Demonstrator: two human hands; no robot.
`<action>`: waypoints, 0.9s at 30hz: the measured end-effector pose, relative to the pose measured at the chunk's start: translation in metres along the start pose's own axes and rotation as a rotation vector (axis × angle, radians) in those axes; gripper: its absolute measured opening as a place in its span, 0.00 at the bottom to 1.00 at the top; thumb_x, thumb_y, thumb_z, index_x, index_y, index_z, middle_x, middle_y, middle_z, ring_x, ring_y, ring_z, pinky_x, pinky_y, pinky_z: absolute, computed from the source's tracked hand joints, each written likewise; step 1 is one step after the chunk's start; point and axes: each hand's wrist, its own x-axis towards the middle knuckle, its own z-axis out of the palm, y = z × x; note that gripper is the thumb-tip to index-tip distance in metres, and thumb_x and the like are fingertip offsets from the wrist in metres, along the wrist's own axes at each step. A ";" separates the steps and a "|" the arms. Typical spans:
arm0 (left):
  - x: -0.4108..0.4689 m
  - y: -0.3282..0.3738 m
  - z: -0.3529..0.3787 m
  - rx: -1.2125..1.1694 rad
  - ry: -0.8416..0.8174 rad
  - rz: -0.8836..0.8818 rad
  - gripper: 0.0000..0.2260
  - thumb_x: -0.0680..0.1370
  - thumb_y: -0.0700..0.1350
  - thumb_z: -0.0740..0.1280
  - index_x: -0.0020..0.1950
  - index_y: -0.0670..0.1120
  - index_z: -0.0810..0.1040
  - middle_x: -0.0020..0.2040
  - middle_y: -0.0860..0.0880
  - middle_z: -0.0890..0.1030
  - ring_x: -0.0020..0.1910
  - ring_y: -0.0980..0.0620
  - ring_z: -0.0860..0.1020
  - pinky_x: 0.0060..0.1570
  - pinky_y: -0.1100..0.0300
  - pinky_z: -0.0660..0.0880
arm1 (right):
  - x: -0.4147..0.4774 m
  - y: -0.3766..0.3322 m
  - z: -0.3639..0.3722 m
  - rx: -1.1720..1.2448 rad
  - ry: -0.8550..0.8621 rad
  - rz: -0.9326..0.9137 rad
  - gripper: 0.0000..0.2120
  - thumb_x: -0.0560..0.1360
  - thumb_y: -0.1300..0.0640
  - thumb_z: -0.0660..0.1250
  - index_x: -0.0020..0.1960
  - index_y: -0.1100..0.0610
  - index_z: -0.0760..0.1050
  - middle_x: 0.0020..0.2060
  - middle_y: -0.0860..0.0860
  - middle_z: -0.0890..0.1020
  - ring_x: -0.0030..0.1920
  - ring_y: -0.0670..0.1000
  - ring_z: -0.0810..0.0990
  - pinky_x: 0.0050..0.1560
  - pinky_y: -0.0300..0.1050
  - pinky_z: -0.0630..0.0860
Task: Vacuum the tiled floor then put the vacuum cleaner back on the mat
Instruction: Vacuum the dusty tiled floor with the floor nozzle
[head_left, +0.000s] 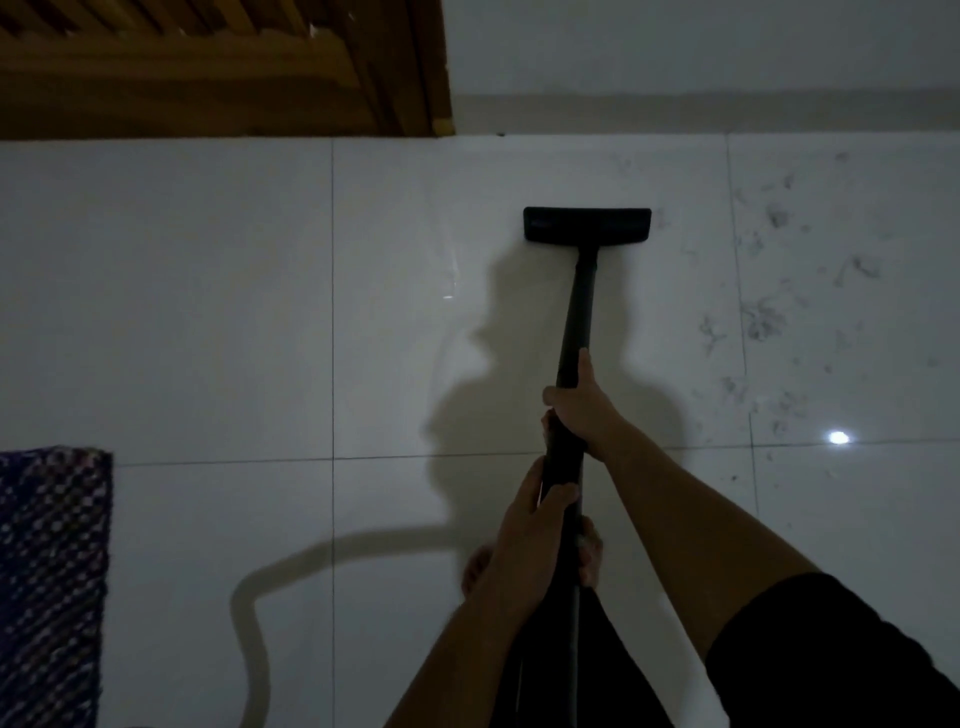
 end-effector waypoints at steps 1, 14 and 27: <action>0.002 0.003 0.000 0.000 0.001 0.000 0.13 0.82 0.39 0.56 0.59 0.55 0.73 0.29 0.47 0.73 0.20 0.53 0.69 0.19 0.64 0.69 | 0.003 -0.003 0.000 0.001 0.002 0.000 0.42 0.78 0.63 0.61 0.78 0.42 0.37 0.41 0.60 0.78 0.31 0.54 0.77 0.32 0.48 0.75; 0.051 0.050 0.021 0.063 0.024 -0.033 0.16 0.81 0.41 0.57 0.68 0.53 0.69 0.33 0.45 0.73 0.22 0.52 0.70 0.21 0.63 0.69 | 0.034 -0.053 -0.026 0.015 0.067 -0.057 0.39 0.78 0.63 0.60 0.78 0.43 0.41 0.40 0.58 0.79 0.29 0.52 0.77 0.28 0.42 0.73; 0.090 0.083 0.063 0.076 -0.010 -0.018 0.15 0.81 0.41 0.57 0.67 0.51 0.69 0.33 0.45 0.72 0.21 0.54 0.70 0.21 0.64 0.70 | 0.058 -0.094 -0.075 0.025 0.107 -0.079 0.39 0.78 0.63 0.61 0.78 0.43 0.42 0.42 0.60 0.79 0.28 0.52 0.76 0.27 0.43 0.73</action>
